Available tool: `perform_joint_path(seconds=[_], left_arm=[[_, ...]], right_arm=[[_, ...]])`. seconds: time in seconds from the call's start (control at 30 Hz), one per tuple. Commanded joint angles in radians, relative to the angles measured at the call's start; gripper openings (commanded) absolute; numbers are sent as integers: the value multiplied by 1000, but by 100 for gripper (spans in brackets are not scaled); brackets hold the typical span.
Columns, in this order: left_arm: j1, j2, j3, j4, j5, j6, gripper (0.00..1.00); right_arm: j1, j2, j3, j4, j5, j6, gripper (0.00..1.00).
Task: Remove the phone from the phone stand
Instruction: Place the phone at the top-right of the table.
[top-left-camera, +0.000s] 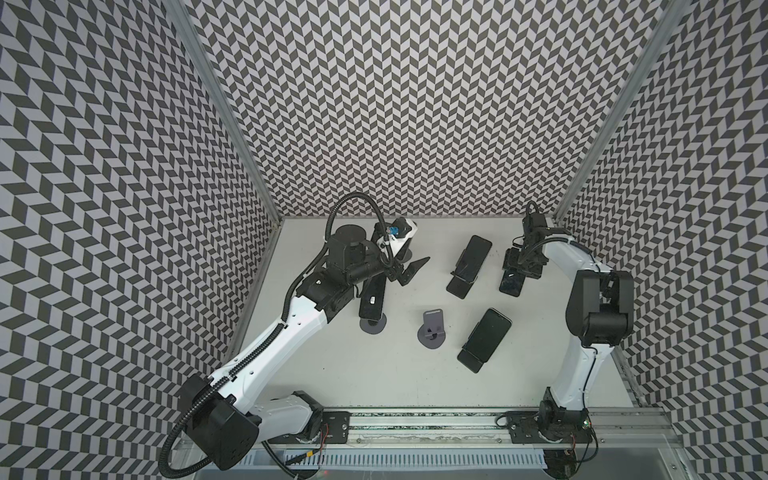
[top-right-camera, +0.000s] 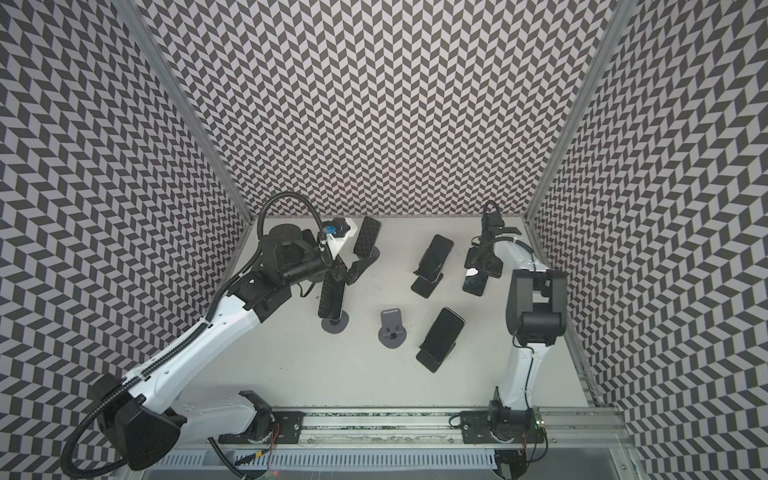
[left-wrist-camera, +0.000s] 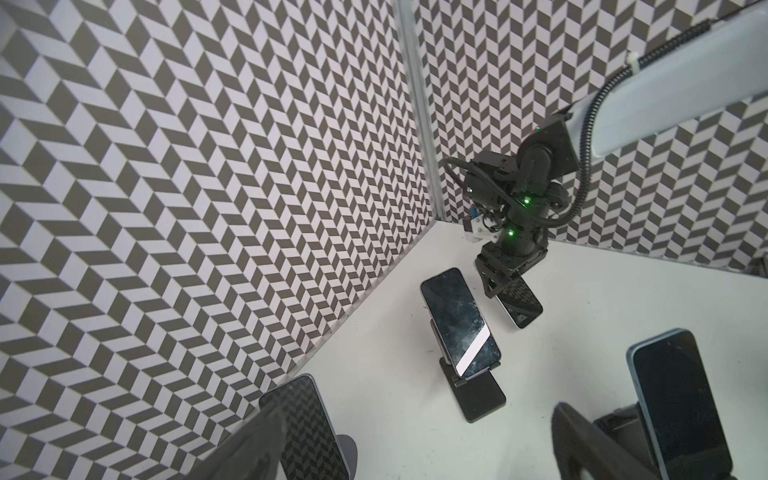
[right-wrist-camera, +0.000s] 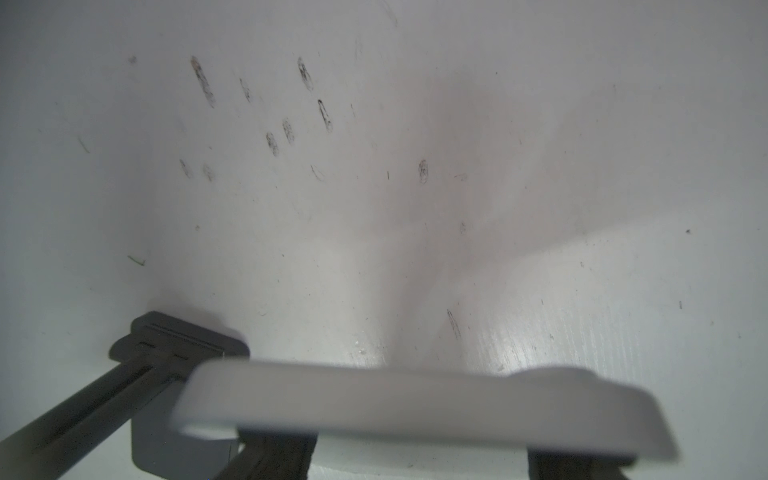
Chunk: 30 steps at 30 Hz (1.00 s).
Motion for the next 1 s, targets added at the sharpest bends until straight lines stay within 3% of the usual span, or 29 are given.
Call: perform_joint_path(seconds=[0.0,0.33,0.97], left_arm=[[-4,-2,-32,-10,122,87,100],[-51,104,-32,177,132,10,100],[-72,103,-27,108,56,74,100]], right_arm=[[-10,20,8,9,-17,-14,56],[-14,70,27,-19,-19,-38,55],[-57,171,87,-40,1,-65,55]])
